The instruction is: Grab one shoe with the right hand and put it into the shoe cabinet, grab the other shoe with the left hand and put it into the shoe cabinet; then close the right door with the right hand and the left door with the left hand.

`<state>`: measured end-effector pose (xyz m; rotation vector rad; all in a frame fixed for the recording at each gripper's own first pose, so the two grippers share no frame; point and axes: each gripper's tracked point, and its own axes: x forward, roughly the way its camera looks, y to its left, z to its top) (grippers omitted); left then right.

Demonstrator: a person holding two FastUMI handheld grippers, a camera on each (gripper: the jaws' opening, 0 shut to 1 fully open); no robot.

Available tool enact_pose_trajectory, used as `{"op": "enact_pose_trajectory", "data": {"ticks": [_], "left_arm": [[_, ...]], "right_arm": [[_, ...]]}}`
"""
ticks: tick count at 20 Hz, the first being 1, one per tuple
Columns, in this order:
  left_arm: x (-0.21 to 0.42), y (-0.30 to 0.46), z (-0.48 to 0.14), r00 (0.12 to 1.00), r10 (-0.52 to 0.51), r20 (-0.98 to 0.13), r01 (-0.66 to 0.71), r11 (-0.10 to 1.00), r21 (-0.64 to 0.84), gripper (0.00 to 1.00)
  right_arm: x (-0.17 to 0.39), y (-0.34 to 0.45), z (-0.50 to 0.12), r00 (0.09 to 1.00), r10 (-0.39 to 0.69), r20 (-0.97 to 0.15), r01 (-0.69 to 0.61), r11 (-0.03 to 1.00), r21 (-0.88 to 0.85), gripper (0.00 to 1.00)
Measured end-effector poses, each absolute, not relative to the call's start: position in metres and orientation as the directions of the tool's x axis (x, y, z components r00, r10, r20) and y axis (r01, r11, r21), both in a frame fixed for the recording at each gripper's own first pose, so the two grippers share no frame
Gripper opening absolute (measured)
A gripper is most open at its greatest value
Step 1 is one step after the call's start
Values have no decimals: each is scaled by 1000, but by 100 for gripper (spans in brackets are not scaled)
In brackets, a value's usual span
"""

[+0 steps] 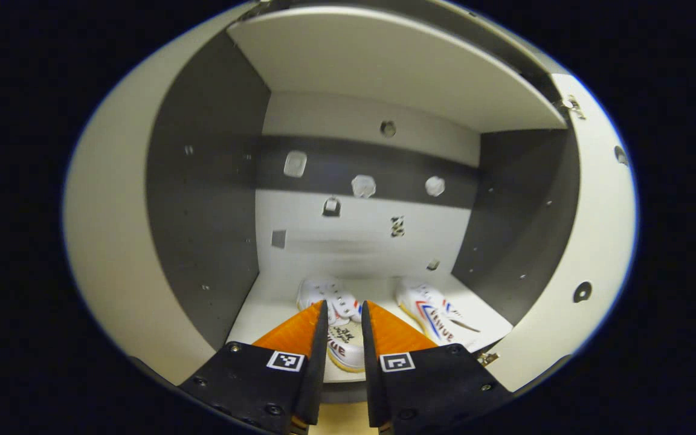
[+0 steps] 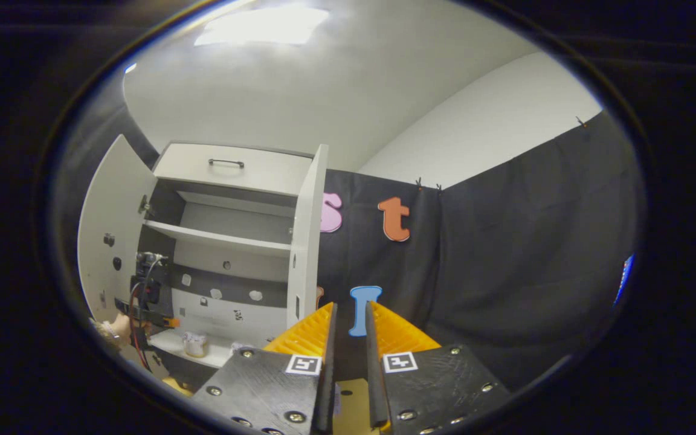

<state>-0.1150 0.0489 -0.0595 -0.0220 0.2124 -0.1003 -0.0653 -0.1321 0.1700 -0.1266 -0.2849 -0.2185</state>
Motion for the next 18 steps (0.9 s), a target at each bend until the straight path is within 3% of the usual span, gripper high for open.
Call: {"op": "enact_pose_trajectory", "data": {"ticks": [7, 11, 14, 16, 17, 18], "left_arm": [[-215, 20, 27, 991, -132, -13, 132, 991, -9, 31], [-272, 37, 62, 998, -18, 67, 19, 1000, -12, 31], [-308, 41, 73, 997, 25, 71, -25, 1000, -8, 31], [-328, 44, 75, 997, 43, 57, -44, 999, 7, 23], [-336, 43, 75, 998, 45, 51, -46, 999, 11, 39], [-344, 42, 75, 998, 48, 47, -49, 999, 16, 31]], "right_arm": [[-48, -128, 160, 963, -88, 255, 114, 990, -88, 23], [-34, -143, 158, 966, -44, 256, 72, 992, -100, 23], [-24, -154, 157, 967, -21, 256, 39, 997, -64, 23], [-15, -164, 151, 971, -21, 238, 33, 998, -47, 23], [-12, -169, 149, 973, -25, 230, 36, 998, -43, 24], [-8, -173, 148, 974, -30, 227, 40, 998, -39, 24]]}}
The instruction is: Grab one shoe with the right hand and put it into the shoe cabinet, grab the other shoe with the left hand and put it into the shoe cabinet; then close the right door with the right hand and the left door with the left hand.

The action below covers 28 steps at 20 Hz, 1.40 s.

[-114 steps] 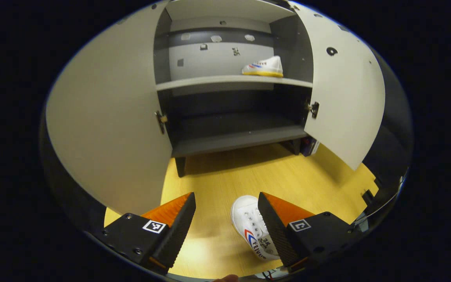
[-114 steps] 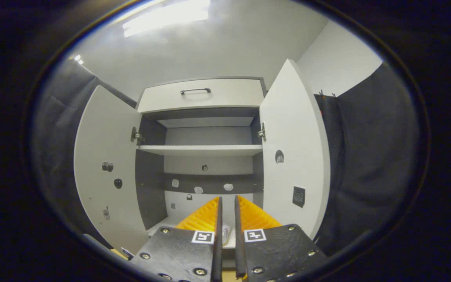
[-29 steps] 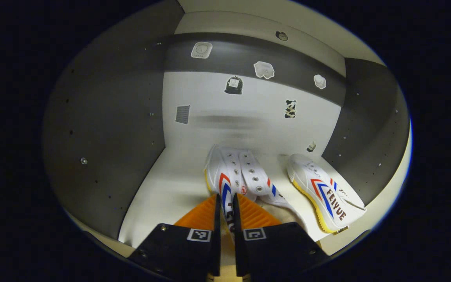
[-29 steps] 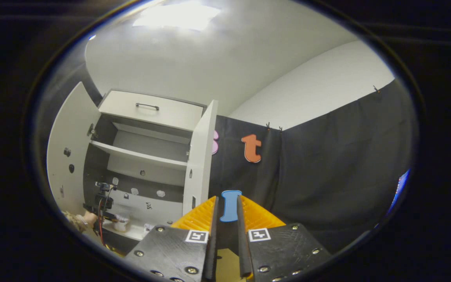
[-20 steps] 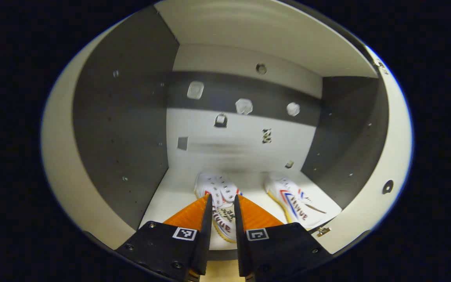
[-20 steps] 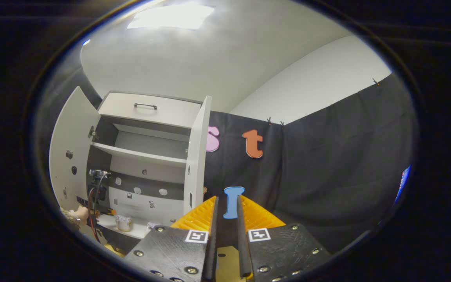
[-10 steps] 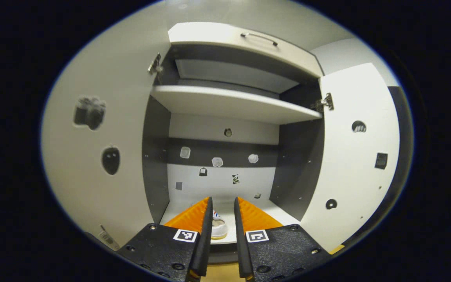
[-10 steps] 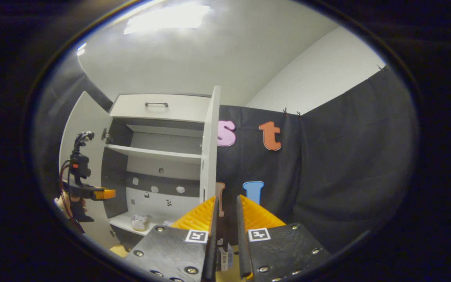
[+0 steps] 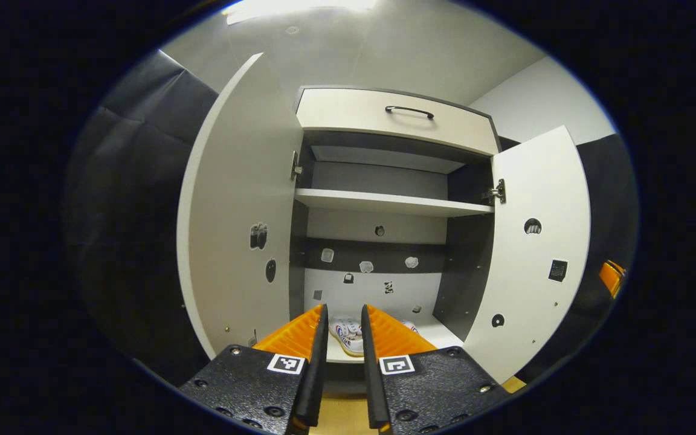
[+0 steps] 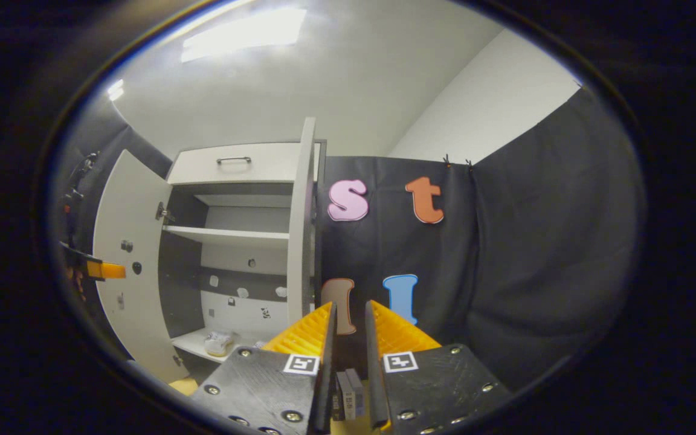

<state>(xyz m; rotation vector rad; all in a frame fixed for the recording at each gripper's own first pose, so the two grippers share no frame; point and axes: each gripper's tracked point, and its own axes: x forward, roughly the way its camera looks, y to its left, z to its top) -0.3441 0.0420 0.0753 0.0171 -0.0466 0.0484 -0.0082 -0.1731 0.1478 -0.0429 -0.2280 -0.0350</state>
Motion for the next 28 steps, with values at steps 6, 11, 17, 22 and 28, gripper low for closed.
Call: {"op": "enact_pose_trajectory", "data": {"ticks": [6, 11, 17, 22, 28], "left_arm": [[-369, 35, 89, 996, 34, 83, -35, 999, 14, 73], [-380, 35, 104, 987, 51, 149, -60, 997, 54, 96], [-387, 42, 108, 982, 78, 170, -94, 992, 89, 96], [-387, 50, 103, 983, 90, 163, -105, 991, 86, 96], [-382, 60, 93, 984, 108, 142, -119, 990, 73, 93]], "right_arm": [[0, -198, 132, 982, -45, 186, 47, 999, -9, 31], [8, -195, 118, 991, -13, 135, 10, 1000, 21, 91], [16, -182, 108, 994, 17, 111, -17, 1000, -5, 96], [27, -170, 93, 997, 49, 66, -49, 999, 0, 100], [31, -161, 87, 996, 88, 33, -88, 996, 20, 98]]}}
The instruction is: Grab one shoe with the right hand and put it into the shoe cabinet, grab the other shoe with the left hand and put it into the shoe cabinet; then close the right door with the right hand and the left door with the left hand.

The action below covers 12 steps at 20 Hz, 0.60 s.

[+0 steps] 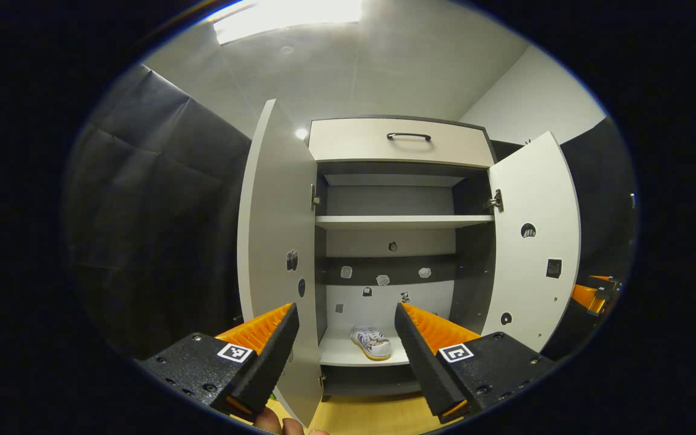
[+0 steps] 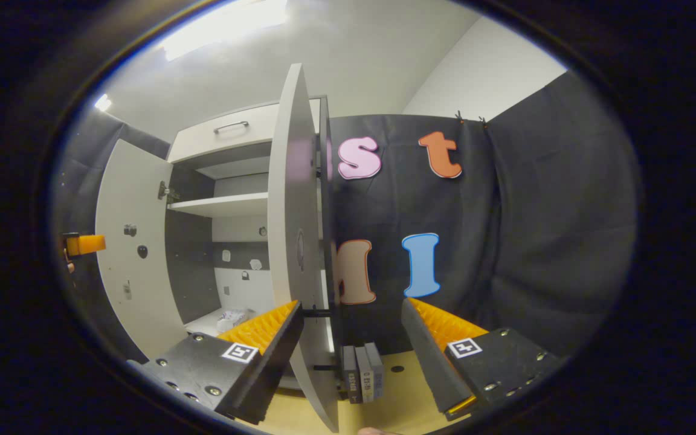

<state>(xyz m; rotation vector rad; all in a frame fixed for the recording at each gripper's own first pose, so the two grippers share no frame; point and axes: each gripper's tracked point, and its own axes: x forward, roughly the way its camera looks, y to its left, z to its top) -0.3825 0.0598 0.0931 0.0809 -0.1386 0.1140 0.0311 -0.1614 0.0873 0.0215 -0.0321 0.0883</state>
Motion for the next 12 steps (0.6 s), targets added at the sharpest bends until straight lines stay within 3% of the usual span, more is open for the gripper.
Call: {"op": "enact_pose_trajectory", "data": {"ticks": [12], "left_arm": [[-375, 69, 80, 985, 120, 120, -128, 990, 63, 96]], "right_arm": [[41, -55, 77, 952, 305, -3, -304, 952, 40, 98]]}}
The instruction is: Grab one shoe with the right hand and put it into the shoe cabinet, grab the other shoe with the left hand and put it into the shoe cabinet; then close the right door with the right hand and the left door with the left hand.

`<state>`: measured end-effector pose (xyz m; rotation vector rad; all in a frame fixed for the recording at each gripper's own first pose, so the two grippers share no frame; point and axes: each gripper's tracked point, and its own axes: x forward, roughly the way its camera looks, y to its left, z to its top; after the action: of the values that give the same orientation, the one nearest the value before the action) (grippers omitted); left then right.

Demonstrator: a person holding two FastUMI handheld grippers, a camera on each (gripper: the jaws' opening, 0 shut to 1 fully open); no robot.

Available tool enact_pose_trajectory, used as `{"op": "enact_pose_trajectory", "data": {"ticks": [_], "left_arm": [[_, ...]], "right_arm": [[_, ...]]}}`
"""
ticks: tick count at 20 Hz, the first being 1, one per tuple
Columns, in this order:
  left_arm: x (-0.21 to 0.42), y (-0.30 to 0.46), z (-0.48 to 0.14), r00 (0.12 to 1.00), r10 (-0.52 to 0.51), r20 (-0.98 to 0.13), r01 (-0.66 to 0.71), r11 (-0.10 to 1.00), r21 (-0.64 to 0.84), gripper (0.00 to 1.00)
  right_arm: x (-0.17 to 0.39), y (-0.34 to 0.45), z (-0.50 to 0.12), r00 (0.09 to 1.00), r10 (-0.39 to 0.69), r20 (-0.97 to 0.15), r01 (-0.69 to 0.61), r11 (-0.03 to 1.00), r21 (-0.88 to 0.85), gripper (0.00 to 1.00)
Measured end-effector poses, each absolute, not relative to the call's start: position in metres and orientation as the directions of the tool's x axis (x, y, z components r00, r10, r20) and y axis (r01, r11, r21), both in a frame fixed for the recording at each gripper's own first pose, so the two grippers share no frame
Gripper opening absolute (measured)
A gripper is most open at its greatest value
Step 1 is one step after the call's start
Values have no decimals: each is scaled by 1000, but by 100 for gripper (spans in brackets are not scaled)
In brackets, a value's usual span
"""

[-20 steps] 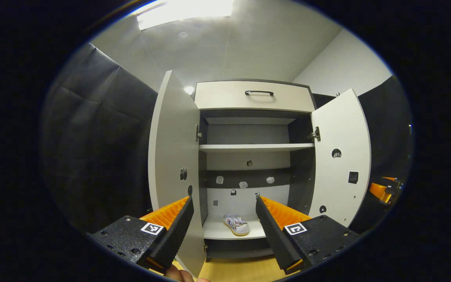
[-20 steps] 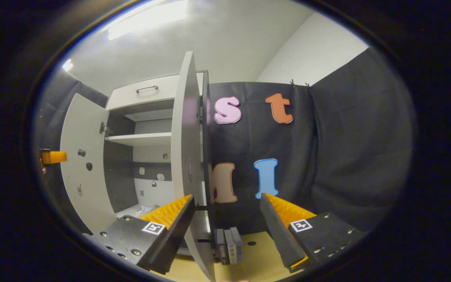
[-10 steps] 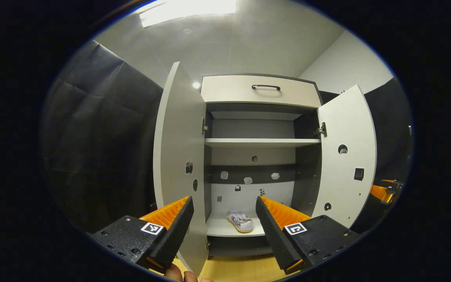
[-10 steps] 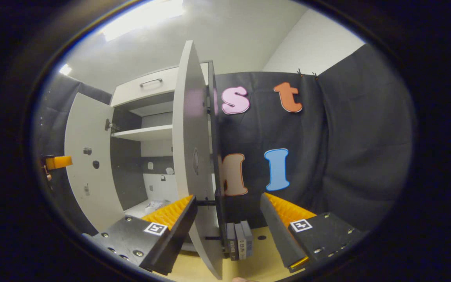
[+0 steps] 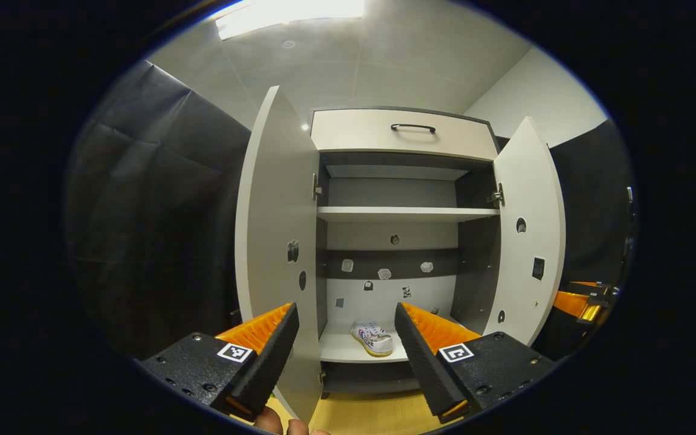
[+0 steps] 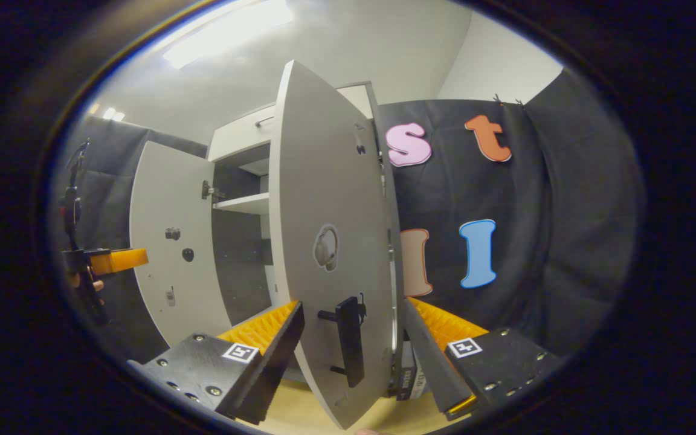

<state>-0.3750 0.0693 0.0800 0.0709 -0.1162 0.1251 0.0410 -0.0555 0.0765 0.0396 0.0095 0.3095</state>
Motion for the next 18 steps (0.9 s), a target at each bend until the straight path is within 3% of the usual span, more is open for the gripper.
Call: {"op": "enact_pose_trajectory", "data": {"ticks": [1, 6, 12, 13, 15, 16, 18], "left_arm": [[-376, 72, 80, 985, 125, 119, -133, 989, 60, 93], [-374, 79, 73, 982, 150, 114, -155, 987, 37, 96], [-387, 89, 74, 974, 192, 116, -198, 979, 43, 96], [-389, 92, 75, 973, 198, 118, -204, 978, 43, 99], [-388, 94, 73, 971, 208, 118, -214, 976, 40, 93], [-387, 96, 72, 970, 212, 117, -217, 975, 39, 93], [-387, 97, 70, 969, 218, 113, -223, 974, 39, 93]], "right_arm": [[44, -46, 76, 948, 320, -2, -319, 947, 35, 98], [54, 9, 72, 909, 418, 0, -417, 906, 79, 98], [57, 25, 89, 899, 435, 54, -437, 898, 57, 98], [57, 25, 90, 898, 435, 57, -438, 897, 56, 92], [58, 23, 91, 899, 434, 58, -437, 898, 52, 92], [58, 23, 90, 900, 433, 56, -435, 899, 49, 98], [58, 21, 90, 901, 431, 56, -433, 900, 46, 93]]}}
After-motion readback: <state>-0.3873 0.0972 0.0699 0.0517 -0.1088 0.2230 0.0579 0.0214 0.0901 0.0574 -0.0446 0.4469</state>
